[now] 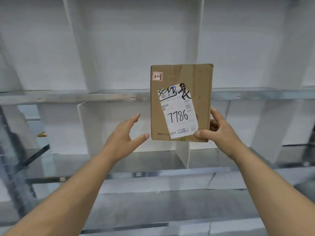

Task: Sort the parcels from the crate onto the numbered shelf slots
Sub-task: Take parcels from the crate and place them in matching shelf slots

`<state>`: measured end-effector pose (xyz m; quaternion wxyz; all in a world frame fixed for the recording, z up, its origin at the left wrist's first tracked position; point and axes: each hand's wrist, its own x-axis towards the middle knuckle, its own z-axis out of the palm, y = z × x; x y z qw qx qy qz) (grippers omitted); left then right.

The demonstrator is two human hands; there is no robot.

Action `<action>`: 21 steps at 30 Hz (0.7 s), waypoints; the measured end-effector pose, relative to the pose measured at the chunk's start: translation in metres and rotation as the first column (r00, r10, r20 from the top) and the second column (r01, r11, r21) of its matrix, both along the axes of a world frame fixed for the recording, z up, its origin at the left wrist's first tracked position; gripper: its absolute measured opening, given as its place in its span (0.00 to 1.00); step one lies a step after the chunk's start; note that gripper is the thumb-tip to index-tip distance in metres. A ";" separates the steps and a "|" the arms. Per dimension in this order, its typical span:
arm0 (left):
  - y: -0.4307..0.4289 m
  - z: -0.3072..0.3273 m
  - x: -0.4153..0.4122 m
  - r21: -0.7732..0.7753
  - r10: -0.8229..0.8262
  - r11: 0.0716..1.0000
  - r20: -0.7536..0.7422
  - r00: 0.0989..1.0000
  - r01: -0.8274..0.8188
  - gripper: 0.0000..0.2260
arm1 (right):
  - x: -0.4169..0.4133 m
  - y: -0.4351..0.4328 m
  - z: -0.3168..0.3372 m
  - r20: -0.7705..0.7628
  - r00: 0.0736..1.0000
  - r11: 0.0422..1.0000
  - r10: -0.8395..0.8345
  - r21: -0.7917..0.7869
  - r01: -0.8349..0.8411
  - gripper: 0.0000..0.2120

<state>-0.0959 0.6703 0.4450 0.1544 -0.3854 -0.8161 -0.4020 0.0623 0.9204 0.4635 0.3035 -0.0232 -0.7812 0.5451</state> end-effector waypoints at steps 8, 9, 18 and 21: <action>0.104 0.041 -0.012 -0.165 -0.129 0.981 -0.185 0.974 0.099 0.35 | 0.029 0.074 0.033 -0.061 0.981 0.982 -0.183 0.029 0.185 0.47; 0.115 0.047 -0.015 -0.173 -0.145 0.979 -0.200 0.969 0.111 0.35 | 0.030 0.083 0.036 -0.067 0.977 0.978 -0.205 0.031 0.207 0.47; 0.217 0.095 -0.041 -0.199 -0.279 0.954 -0.311 0.909 0.224 0.34 | 0.019 0.169 0.073 -0.126 0.932 0.936 -0.339 0.056 0.348 0.43; 0.248 0.100 -0.044 -0.200 -0.288 0.951 -0.290 0.913 0.237 0.33 | 0.012 0.204 0.077 -0.142 0.925 0.929 -0.354 0.061 0.365 0.40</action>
